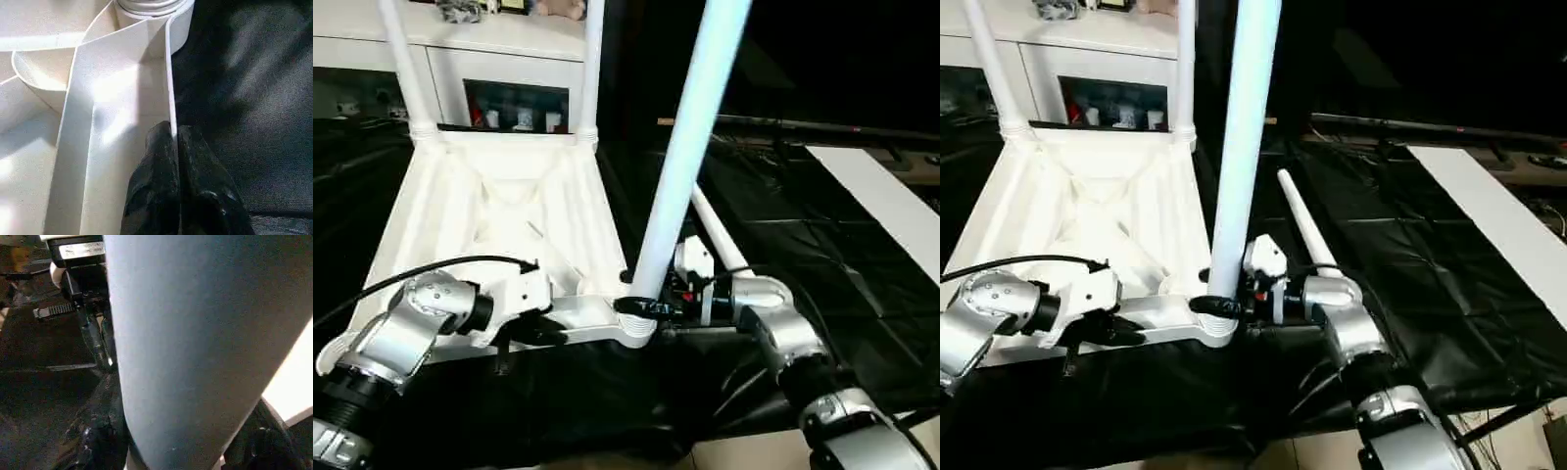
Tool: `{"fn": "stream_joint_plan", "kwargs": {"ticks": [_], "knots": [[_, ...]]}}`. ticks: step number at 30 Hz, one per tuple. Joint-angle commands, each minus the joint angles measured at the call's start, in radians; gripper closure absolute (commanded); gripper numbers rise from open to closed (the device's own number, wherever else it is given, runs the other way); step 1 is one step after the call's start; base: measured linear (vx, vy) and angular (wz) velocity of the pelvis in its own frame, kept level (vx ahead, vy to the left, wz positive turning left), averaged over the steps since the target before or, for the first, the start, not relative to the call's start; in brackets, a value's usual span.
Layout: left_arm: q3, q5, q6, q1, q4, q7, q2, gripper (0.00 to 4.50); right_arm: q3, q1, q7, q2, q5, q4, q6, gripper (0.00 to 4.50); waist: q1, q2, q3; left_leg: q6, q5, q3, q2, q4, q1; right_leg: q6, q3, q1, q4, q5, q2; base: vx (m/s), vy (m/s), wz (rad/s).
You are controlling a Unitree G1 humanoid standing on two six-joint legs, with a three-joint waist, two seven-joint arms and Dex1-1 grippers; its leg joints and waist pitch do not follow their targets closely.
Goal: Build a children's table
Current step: Insert table leg to table base
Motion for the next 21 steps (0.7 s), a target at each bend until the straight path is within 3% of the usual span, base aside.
{"fn": "stream_joint_plan", "kwargs": {"ticks": [1, 9, 14, 15, 21], "knots": [[-0.025, 0.023, -0.015, -0.01, 0.0, -0.009, -0.009, 4.5, 0.072, 0.102, -0.051, -0.03, -0.129, 0.148, 0.068, 2.64, -0.002, 0.032, 0.019, 0.008, -0.298, -0.015, 0.035, -0.082, -0.018, -0.136, 0.07, -0.024, -0.105, -0.266, -0.101, 0.0, 0.0, 0.0], [-0.021, 0.018, -0.014, 0.009, -0.02, -0.004, -0.004, 4.5, 0.069, 0.121, -0.044, -0.032, -0.119, 0.127, 0.049, 2.64, -0.001, 0.031, 0.019, 0.014, -0.287, -0.014, 0.035, -0.082, -0.02, -0.14, 0.07, -0.025, -0.102, -0.231, -0.099, 0.0, 0.0, 0.0], [-0.019, 0.014, -0.004, 0.023, -0.039, 0.005, -0.009, 4.5, 0.07, 0.13, -0.054, -0.032, -0.118, 0.123, 0.043, 2.64, -0.002, 0.025, 0.028, 0.015, -0.317, -0.016, 0.036, -0.086, -0.021, -0.128, 0.071, -0.031, -0.108, -0.287, -0.1, 0.0, 0.0, 0.0], [-0.017, 0.016, 0.002, 0.031, -0.048, 0.019, -0.013, 4.5, 0.067, 0.13, -0.093, -0.029, -0.127, 0.131, 0.034, 2.64, -0.001, 0.019, 0.03, 0.019, -0.318, -0.015, 0.035, -0.086, -0.021, -0.124, 0.073, -0.032, -0.11, -0.295, -0.1, 0.0, 0.0, 0.0], [0.014, 0.027, 0.109, 0.058, -0.09, 0.162, -0.082, 4.5, -0.01, 0.089, -0.435, 0.027, -0.143, 0.233, 0.048, 2.64, -0.011, 0.017, 0.042, -0.008, -0.341, -0.02, 0.034, -0.096, -0.023, -0.092, 0.073, -0.04, -0.118, -0.384, -0.101, 0.0, 0.0, 0.0]]}}
